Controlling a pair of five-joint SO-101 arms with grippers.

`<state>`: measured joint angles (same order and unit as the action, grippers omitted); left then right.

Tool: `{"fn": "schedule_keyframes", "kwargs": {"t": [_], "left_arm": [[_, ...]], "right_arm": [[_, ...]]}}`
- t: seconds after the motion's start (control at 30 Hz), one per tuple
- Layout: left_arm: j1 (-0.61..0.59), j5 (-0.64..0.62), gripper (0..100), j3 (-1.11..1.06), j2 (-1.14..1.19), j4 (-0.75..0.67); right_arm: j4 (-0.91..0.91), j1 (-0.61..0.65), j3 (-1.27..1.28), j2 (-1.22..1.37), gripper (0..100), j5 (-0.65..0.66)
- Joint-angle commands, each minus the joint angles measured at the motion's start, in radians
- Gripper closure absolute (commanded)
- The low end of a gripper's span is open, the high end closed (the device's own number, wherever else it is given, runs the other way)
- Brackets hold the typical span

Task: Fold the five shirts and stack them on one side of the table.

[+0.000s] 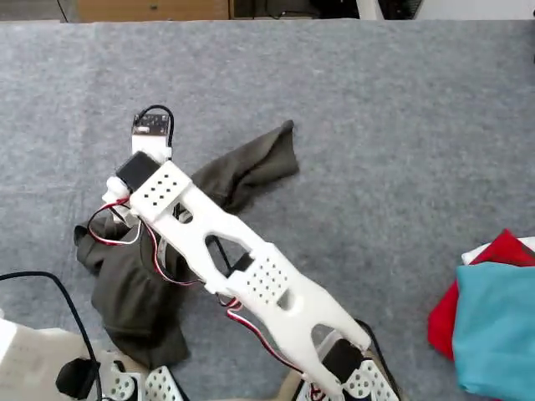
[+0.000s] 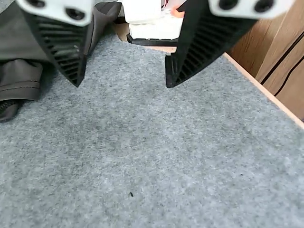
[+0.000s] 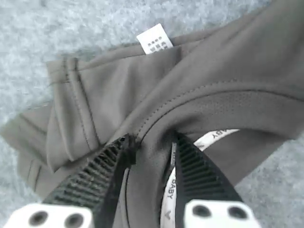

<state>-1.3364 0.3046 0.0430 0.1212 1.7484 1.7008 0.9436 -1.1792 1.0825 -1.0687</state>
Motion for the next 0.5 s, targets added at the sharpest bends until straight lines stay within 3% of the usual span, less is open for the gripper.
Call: {"fn": "schedule_keyframes", "kwargs": {"t": [0.0,0.13,0.47], "left_arm": [[0.000,0.006,73,0.000,-0.053,0.009],[0.008,0.006,73,0.005,-0.053,0.009],[0.025,0.006,73,0.005,-0.053,0.009]], "right_arm": [[0.041,-0.050,-0.099,0.033,86.5,0.000],[0.046,-0.110,-0.097,0.041,99.8,0.020],[0.084,-0.257,-0.097,-0.031,99.3,0.080]]}}
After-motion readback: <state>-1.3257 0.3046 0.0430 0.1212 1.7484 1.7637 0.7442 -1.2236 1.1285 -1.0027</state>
